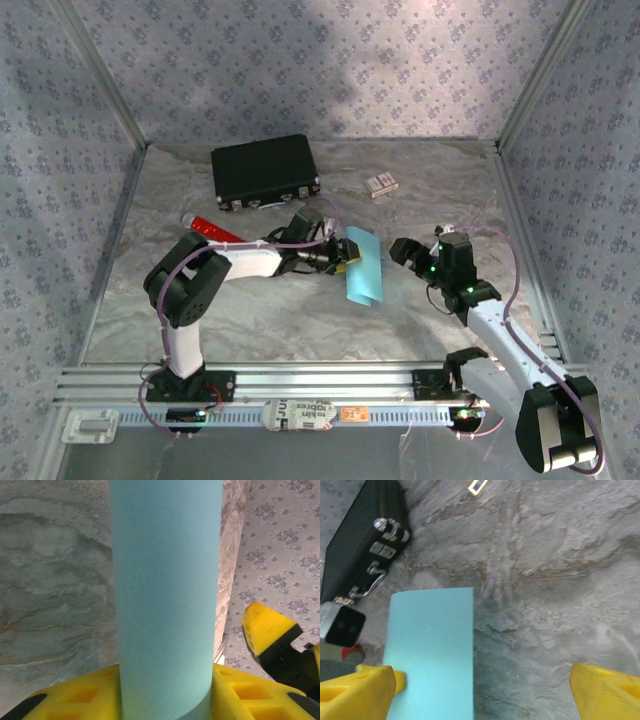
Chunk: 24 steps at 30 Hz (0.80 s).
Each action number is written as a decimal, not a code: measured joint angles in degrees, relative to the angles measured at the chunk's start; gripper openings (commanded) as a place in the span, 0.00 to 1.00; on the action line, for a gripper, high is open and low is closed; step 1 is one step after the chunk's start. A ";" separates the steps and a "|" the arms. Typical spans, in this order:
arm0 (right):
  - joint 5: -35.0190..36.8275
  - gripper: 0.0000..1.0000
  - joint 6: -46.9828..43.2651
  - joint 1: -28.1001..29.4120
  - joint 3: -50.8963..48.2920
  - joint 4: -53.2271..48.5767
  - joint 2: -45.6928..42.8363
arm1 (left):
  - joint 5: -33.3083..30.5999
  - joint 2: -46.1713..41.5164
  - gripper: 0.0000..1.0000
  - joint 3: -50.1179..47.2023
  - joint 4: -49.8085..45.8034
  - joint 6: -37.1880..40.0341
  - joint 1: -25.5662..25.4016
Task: Fold a paper plane with a square sheet of paper (pick it up from the middle)
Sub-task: First fold the square sheet of paper in half at the center of the table.
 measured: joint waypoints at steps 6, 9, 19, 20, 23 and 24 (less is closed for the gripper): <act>-5.27 0.84 -0.17 0.02 0.00 1.90 3.87 | -1.81 0.02 0.43 -1.44 -0.87 0.57 -0.02; -6.86 0.84 -0.15 0.02 0.00 2.60 5.68 | -2.78 0.02 0.44 -1.60 -1.55 1.42 -0.02; -8.11 0.84 -0.17 0.09 0.46 2.99 8.20 | -7.43 0.04 0.52 -1.79 -8.09 6.43 -0.02; -8.11 0.84 -0.17 0.17 0.52 2.97 8.28 | -7.93 0.04 0.53 -1.79 -9.05 7.02 -0.02; -8.28 0.84 -0.17 0.31 0.57 3.23 8.81 | -8.79 -0.13 0.56 -1.46 -10.58 9.01 -0.02; -8.28 0.84 -0.17 0.37 0.61 3.37 9.07 | -9.29 -0.33 0.57 -1.14 -11.52 9.77 -0.11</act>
